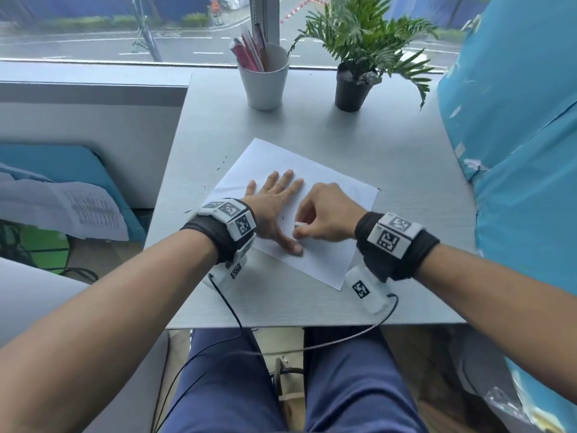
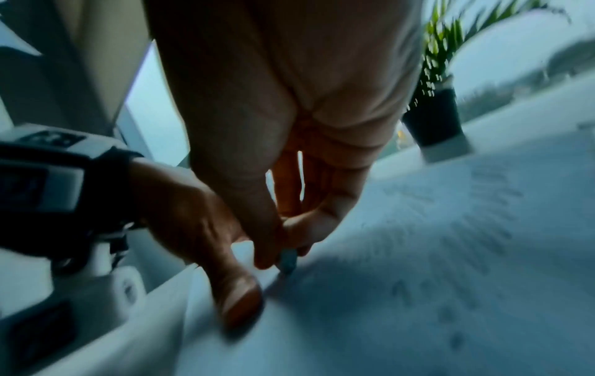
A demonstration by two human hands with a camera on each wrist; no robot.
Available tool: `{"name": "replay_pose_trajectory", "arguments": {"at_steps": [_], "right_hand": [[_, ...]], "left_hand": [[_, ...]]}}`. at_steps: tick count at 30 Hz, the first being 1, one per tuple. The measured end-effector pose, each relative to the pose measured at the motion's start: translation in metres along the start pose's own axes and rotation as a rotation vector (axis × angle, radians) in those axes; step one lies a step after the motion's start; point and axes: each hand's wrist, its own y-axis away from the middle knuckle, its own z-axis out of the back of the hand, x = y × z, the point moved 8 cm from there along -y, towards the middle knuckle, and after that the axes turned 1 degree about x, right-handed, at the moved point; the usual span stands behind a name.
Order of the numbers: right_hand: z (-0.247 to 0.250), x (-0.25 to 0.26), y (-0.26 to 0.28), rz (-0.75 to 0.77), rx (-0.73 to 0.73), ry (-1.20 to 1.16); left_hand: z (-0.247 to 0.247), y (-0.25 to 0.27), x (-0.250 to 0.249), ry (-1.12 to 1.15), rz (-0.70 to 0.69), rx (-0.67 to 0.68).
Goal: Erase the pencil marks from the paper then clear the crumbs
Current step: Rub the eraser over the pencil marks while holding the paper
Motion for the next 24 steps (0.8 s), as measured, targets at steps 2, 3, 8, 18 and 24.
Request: {"name": "replay_pose_trajectory", "arguments": {"at_steps": [2, 3, 8, 18, 24], "right_hand": [[0.023, -0.02, -0.014, -0.105, -0.084, -0.052], [0.038, -0.03, -0.019, -0.142, -0.154, -0.087], [0.002, 0.003, -0.007, 0.01, 0.016, 0.018], [0.022, -0.02, -0.023, -0.084, -0.043, -0.051], [0.0, 0.005, -0.013, 0.037, 0.015, 0.029]], "left_hand": [[0.001, 0.001, -0.001, 0.007, 0.001, -0.003], [0.002, 0.001, -0.001, 0.011, 0.002, -0.011], [0.001, 0.0, 0.001, 0.004, -0.001, -0.007], [0.001, 0.0, 0.001, 0.019, -0.008, 0.002], [0.001, 0.001, -0.001, 0.007, -0.02, 0.006]]}}
